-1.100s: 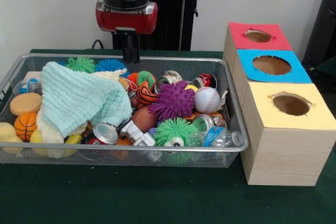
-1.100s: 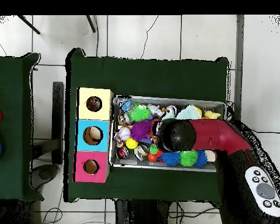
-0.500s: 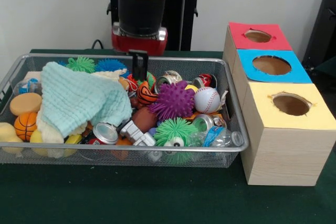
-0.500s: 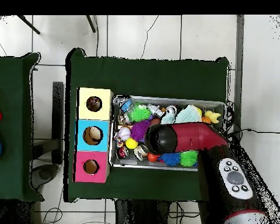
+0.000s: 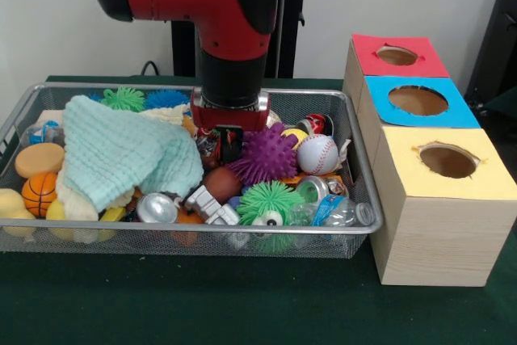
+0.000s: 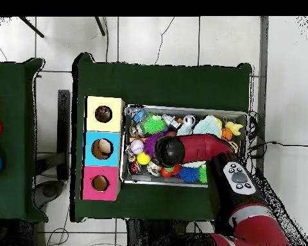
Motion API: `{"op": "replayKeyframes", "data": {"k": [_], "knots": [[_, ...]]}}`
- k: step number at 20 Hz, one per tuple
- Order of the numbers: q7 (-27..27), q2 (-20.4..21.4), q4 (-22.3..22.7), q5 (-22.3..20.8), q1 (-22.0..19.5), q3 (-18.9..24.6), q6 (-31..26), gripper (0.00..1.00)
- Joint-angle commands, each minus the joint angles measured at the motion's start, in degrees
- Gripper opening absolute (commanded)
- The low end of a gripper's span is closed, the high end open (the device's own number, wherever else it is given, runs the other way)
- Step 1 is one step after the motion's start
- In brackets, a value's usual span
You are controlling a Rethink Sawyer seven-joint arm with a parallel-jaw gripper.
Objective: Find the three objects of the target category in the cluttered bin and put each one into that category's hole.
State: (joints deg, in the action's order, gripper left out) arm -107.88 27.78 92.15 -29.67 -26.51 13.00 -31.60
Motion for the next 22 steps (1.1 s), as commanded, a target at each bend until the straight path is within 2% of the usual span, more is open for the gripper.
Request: {"op": "replayKeyframes", "data": {"k": [1, 6, 13, 22], "knots": [[-7.81, -4.38, -5.37, 1.08, 2.95, -2.39, 0.12, 0.00], [-12.03, -4.97, -4.79, 5.13, 6.78, -2.13, 1.18, 0.00], [-18.80, -5.59, -3.83, 13.87, 12.98, -3.31, 3.52, 0.00], [-21.71, -7.13, -5.28, 25.06, 18.26, -4.12, 5.08, 0.00]]}}
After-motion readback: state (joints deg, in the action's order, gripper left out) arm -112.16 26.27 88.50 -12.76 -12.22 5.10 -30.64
